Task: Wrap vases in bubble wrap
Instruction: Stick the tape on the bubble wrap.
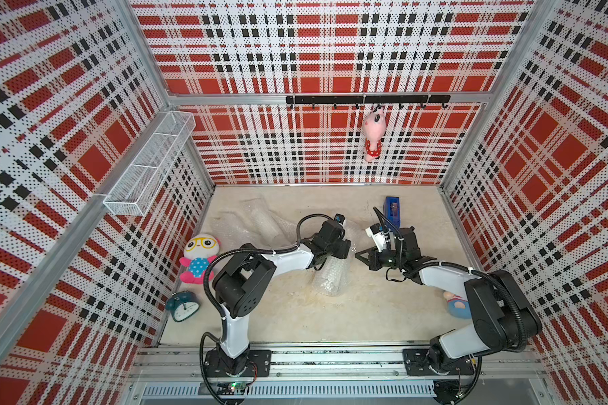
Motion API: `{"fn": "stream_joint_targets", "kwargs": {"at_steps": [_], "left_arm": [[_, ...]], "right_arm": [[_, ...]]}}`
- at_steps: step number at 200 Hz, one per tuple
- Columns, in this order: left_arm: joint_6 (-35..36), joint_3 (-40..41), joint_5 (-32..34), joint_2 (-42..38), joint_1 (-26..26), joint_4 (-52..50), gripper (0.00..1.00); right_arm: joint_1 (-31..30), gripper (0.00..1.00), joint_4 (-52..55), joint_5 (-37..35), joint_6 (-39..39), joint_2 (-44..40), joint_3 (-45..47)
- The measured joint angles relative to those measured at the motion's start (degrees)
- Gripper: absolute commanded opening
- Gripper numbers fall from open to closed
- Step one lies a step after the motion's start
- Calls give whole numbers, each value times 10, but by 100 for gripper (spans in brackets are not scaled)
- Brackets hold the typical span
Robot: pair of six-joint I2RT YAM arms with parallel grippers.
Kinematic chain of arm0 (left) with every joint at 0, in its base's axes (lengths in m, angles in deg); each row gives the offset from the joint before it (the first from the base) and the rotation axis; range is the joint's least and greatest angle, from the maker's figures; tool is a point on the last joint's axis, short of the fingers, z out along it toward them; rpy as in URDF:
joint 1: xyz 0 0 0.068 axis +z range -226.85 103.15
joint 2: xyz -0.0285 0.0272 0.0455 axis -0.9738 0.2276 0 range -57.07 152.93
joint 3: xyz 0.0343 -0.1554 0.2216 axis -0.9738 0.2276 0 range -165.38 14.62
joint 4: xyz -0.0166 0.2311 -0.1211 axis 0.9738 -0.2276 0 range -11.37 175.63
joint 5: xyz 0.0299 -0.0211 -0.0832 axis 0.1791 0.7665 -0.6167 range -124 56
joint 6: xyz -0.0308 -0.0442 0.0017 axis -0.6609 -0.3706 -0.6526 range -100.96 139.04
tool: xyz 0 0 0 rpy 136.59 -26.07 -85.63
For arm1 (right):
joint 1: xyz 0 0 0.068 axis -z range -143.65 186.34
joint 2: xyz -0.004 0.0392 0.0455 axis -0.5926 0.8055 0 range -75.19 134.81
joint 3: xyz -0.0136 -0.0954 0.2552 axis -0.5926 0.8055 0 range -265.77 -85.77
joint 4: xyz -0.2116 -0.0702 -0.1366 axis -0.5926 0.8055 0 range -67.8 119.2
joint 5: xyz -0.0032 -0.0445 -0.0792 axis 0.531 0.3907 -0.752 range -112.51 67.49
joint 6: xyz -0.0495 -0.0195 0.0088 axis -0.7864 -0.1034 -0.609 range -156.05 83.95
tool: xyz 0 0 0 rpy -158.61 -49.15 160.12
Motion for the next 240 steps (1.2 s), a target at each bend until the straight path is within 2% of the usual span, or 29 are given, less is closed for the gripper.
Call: {"fn": "stream_joint_targets", "kwargs": {"at_steps": [72,199,240], "left_arm": [[25,18,-35,-3,0,31,67],[33,30,-50,-9,-1,41,66],[33,30,-55,-9,-1,40,66]], "right_arm": [[13,0,-19,6,5,-7,34],[55,0,-52,29,31,-7,-2],[55,0,-60,35,35,20,-7]]}}
